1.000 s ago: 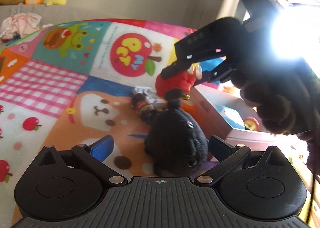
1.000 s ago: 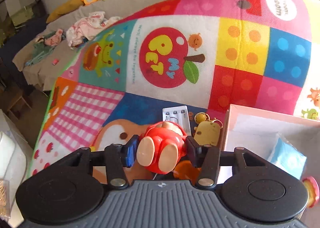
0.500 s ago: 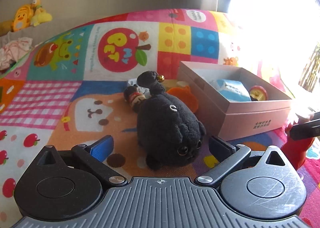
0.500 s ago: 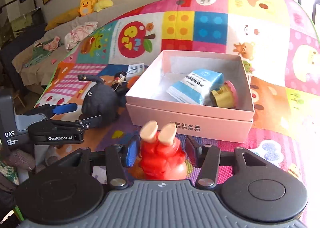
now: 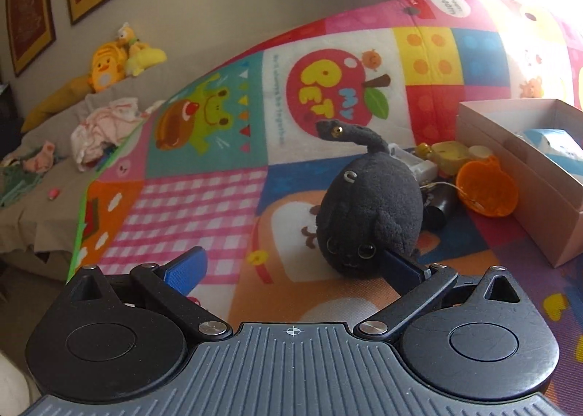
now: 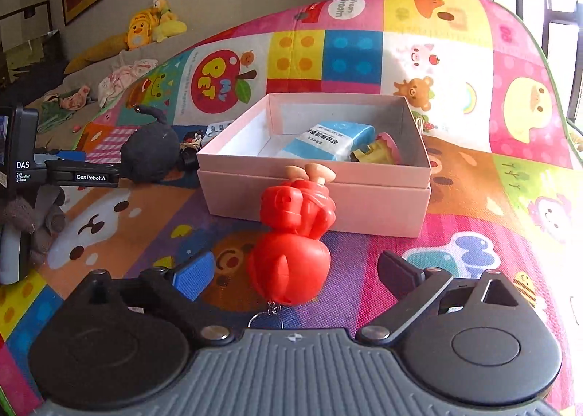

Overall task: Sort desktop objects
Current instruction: 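Lift the red doll with right tool while left tool reaches toward the small figurine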

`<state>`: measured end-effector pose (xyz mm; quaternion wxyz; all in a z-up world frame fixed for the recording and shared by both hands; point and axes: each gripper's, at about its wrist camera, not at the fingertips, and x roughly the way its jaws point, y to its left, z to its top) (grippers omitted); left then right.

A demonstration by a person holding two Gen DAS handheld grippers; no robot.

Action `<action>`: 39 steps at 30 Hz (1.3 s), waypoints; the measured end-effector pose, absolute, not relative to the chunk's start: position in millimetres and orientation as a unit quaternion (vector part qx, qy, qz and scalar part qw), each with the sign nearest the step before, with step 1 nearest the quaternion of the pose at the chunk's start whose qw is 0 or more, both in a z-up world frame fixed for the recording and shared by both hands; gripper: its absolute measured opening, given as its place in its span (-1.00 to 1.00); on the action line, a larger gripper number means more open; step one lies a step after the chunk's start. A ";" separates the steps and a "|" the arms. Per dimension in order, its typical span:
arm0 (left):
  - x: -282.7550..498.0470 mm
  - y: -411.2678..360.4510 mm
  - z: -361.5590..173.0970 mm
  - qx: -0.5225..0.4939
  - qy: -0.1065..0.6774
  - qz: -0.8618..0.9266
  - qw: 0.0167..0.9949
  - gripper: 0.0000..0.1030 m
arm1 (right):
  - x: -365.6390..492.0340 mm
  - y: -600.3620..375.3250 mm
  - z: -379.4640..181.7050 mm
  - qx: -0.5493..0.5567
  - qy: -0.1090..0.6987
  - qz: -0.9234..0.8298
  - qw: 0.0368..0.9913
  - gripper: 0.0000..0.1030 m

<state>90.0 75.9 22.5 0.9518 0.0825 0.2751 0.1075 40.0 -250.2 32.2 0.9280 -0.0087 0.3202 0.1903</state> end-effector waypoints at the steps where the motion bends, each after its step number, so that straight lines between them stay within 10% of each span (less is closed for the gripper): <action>1: 94.0 76.5 21.7 0.091 0.272 0.114 0.951 1.00 | 39.2 -250.7 28.6 -0.005 0.325 0.189 0.927 0.88; 17: 142.1 47.1 26.4 0.105 0.278 0.028 0.954 1.00 | 38.0 -255.9 14.3 0.015 0.339 0.176 0.924 0.92; 19: 148.8 48.8 21.5 0.096 0.288 0.024 0.953 0.61 | 39.8 -256.6 13.4 0.019 0.343 0.176 0.923 0.92; 23: 144.6 52.2 23.8 0.098 0.285 0.025 0.953 0.51 | 41.9 -256.8 11.8 0.022 0.348 0.176 0.921 0.93; 39: 125.6 72.6 47.7 0.084 0.182 0.165 0.966 0.84 | 43.1 -257.0 11.4 0.025 0.349 0.163 0.922 0.97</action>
